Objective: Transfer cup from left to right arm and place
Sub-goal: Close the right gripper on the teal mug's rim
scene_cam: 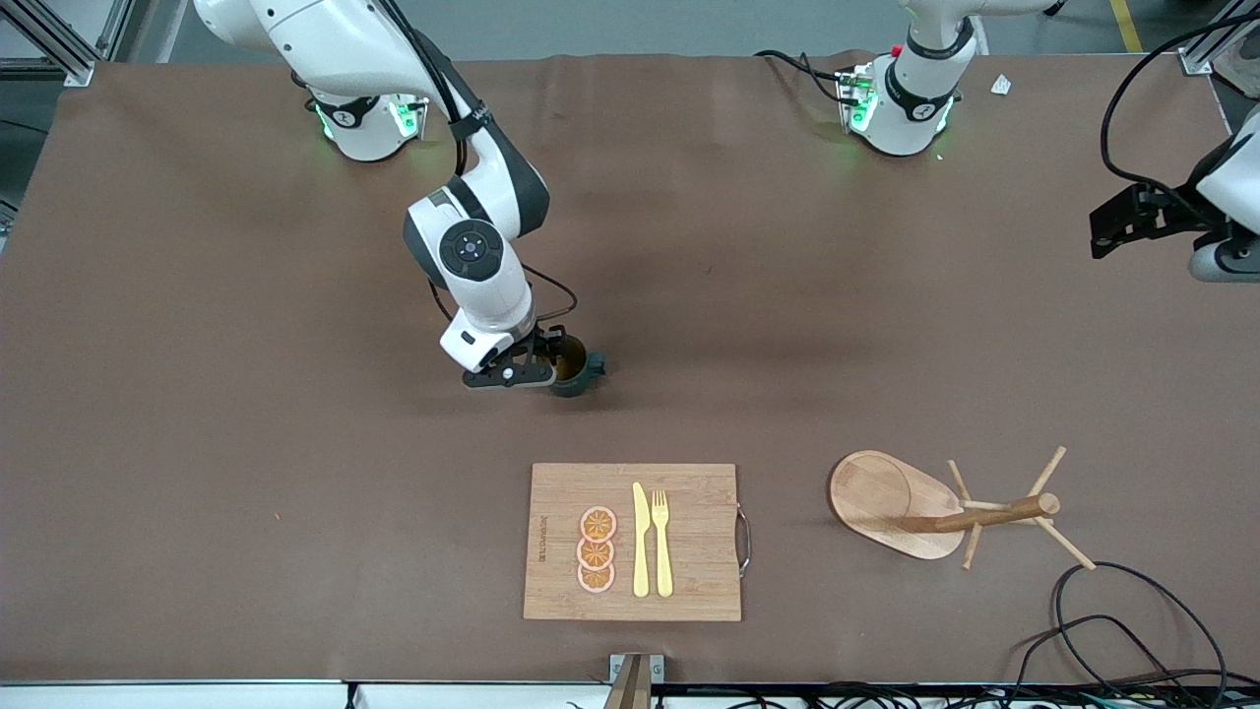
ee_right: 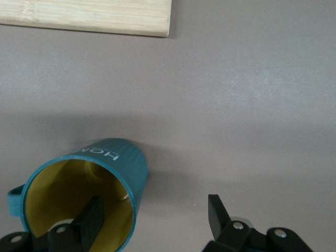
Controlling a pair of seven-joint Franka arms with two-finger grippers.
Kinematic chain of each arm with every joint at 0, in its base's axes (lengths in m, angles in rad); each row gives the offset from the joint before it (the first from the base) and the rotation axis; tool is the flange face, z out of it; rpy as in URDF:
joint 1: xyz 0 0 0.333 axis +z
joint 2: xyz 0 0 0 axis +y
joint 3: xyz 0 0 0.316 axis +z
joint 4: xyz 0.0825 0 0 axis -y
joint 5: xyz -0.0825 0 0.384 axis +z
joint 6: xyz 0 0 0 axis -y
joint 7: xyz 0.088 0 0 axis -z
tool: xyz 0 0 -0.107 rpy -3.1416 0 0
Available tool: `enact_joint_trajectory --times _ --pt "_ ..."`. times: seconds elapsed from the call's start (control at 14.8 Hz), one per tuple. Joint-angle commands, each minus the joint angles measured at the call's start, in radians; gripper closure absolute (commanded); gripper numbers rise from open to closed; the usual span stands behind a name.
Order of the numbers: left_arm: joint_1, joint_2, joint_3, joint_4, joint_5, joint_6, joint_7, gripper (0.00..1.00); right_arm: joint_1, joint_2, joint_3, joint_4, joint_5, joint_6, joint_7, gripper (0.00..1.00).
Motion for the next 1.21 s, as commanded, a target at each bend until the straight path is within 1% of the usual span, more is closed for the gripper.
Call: enact_joint_trajectory --times 0.0,0.07,0.13,0.2,0.47,0.61,0.67,0.74,1.01,1.08,1.15 --pt "-0.004 -0.036 0.004 -0.045 -0.014 0.021 0.017 0.0 0.006 -0.016 0.009 -0.035 0.054 0.031 -0.012 0.18" --pt "-0.005 -0.036 0.005 -0.045 -0.014 0.018 0.017 0.0 0.017 -0.009 0.009 -0.032 0.078 0.031 -0.012 0.25" --pt "-0.008 -0.035 0.005 -0.045 -0.014 0.016 0.015 0.0 0.018 -0.007 0.008 -0.03 0.101 0.031 -0.013 0.35" --pt "-0.013 -0.035 0.004 -0.044 -0.013 0.016 0.008 0.0 0.02 -0.006 0.008 -0.029 0.104 0.031 -0.012 0.44" --pt "-0.013 -0.033 -0.005 -0.042 -0.014 0.016 -0.001 0.0 0.029 0.007 0.008 -0.027 0.106 0.031 -0.012 0.73" --pt "-0.013 -0.031 -0.005 -0.044 -0.013 0.016 -0.005 0.0 0.029 0.011 0.008 -0.021 0.106 0.031 -0.012 0.91" --pt "-0.014 -0.03 -0.005 -0.044 -0.01 0.016 -0.005 0.0 0.029 0.017 0.008 -0.017 0.111 0.031 -0.012 0.97" --pt "-0.013 -0.03 -0.005 -0.044 -0.014 0.018 -0.005 0.0 0.029 0.019 0.008 -0.016 0.111 0.031 -0.012 1.0" --pt "-0.008 -0.031 -0.005 -0.044 -0.014 0.016 -0.006 0.0 0.009 0.016 0.011 -0.012 0.112 0.018 -0.016 1.0" --pt "-0.011 -0.031 -0.005 -0.042 -0.014 0.018 -0.011 0.0 -0.003 0.013 0.011 -0.01 0.112 0.005 -0.036 1.0" --pt "-0.011 -0.031 -0.005 -0.04 -0.014 0.018 -0.026 0.0 -0.018 0.002 0.011 -0.006 0.112 -0.045 -0.103 1.0"
